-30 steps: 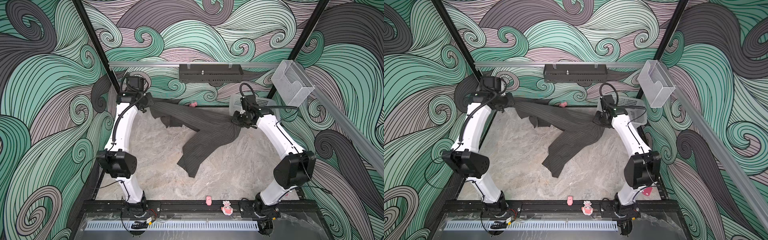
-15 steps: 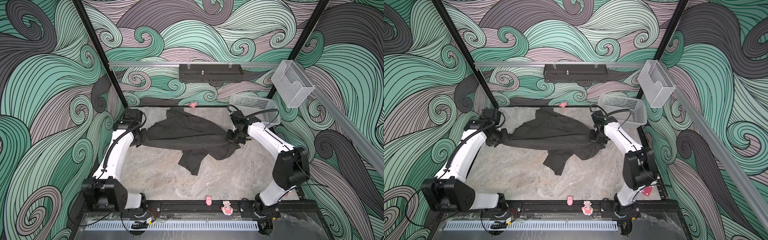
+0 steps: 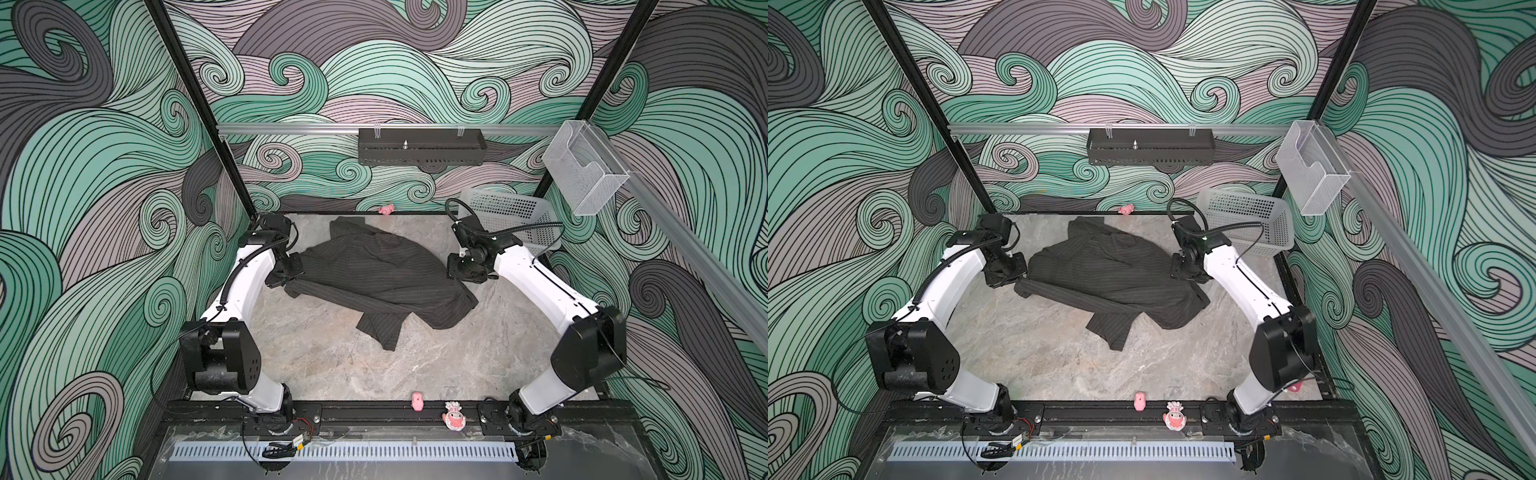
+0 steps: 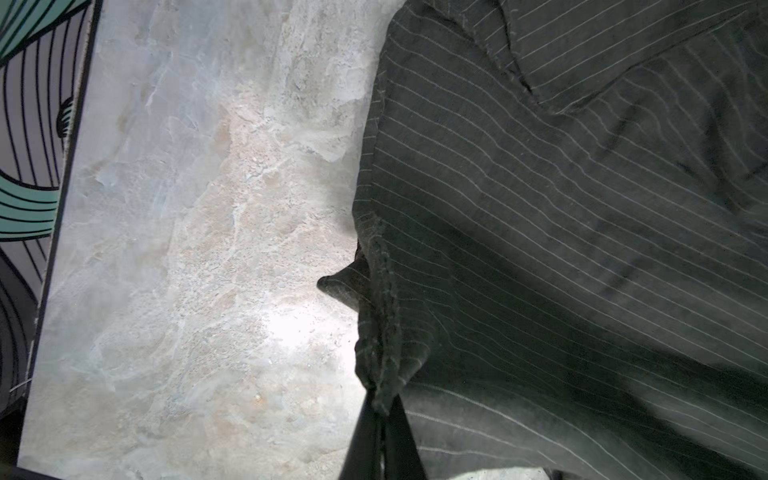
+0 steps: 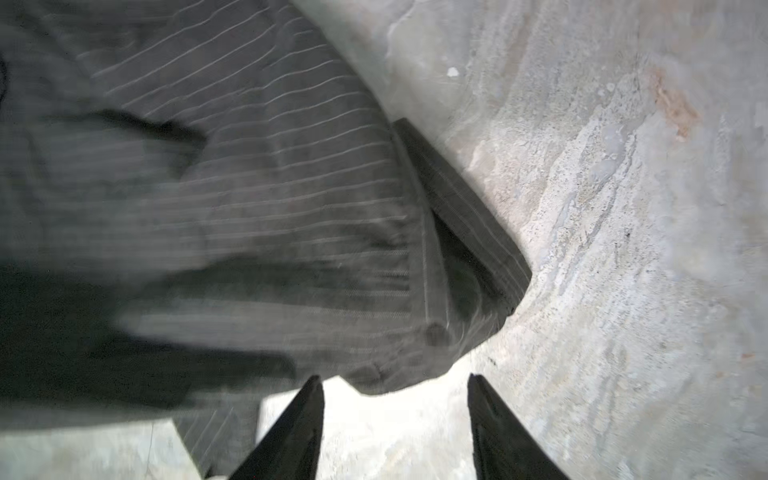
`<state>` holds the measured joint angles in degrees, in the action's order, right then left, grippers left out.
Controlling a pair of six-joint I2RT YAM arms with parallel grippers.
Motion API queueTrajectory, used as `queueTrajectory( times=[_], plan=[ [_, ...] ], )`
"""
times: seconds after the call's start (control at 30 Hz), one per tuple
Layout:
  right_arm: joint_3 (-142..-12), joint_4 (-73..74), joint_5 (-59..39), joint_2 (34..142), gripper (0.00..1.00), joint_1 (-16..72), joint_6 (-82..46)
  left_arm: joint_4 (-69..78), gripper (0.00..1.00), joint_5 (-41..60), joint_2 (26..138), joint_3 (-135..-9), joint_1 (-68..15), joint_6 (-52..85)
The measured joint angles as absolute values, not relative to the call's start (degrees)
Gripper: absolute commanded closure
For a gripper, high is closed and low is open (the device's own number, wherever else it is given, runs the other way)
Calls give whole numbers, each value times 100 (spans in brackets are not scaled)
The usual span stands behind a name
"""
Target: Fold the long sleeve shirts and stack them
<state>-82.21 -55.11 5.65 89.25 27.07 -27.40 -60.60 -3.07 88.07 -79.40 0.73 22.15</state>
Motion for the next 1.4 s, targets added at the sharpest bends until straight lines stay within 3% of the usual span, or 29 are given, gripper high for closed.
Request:
queueTrajectory(
  times=[0.23, 0.47, 0.67, 0.8, 0.87, 0.93, 1.0, 1.13, 1.4],
  plan=[
    [-7839, -5568, 672, 8462, 36, 4491, -2735, -5990, 100, -93, 8807, -7937, 73, 2233],
    [-7723, -5199, 484, 9942, 22, 5784, -2880, -5929, 100, -60, 8807, -7937, 73, 2235],
    [-8187, -4866, 414, 11030, 22, 6082, -2939, -5929, 100, -62, 8801, -7937, 73, 2235],
    [-8433, -4709, 519, 11546, 34, 6106, -2947, -5920, 100, -73, 8785, -7907, 73, 2233],
    [-8475, -4661, 596, 11703, 51, 6095, -2939, -5922, 100, -84, 8781, -7878, 75, 2231],
    [-8468, -4644, 674, 11782, 80, 6077, -2936, -5922, 100, -91, 8777, -7859, 78, 2231],
    [-8425, -4626, 757, 11778, 100, 6060, -2928, -5920, 100, -99, 8777, -7854, 93, 2228],
    [-8134, -4639, 666, 11227, 100, 6053, -2781, -5913, 100, -139, 8777, -7850, 113, 2206],
    [-8534, -5172, -1, 8318, 100, 6141, -2329, -5857, 100, -388, 8779, -7828, 183, 2156]
  ],
)
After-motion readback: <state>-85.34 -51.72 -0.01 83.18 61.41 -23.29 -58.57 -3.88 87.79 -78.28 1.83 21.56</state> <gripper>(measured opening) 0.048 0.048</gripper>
